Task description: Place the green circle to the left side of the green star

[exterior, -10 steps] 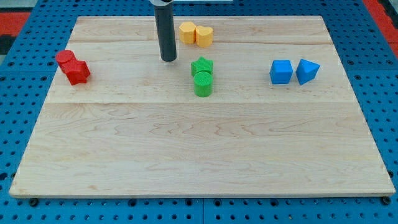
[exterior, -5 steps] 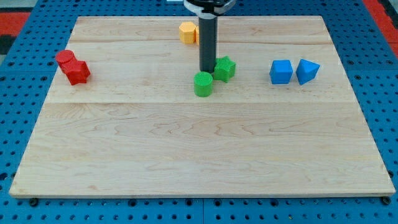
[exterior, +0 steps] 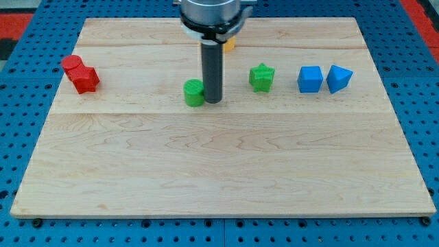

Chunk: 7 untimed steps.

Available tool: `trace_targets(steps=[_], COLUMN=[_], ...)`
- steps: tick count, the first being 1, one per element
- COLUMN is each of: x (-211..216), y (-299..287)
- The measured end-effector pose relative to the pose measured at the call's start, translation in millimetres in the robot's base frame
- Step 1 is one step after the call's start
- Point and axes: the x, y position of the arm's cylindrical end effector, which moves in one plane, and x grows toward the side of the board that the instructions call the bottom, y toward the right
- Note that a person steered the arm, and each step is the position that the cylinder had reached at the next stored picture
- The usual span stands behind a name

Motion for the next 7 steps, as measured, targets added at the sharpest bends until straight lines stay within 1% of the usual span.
trace_targets(steps=[1,3,4,5,6,7], x=[9.4,27.4,11.1,-10.8,-31.5,-25.5], y=[-2.2,-33.1,-59.1,-59.1,-27.1,-30.8])
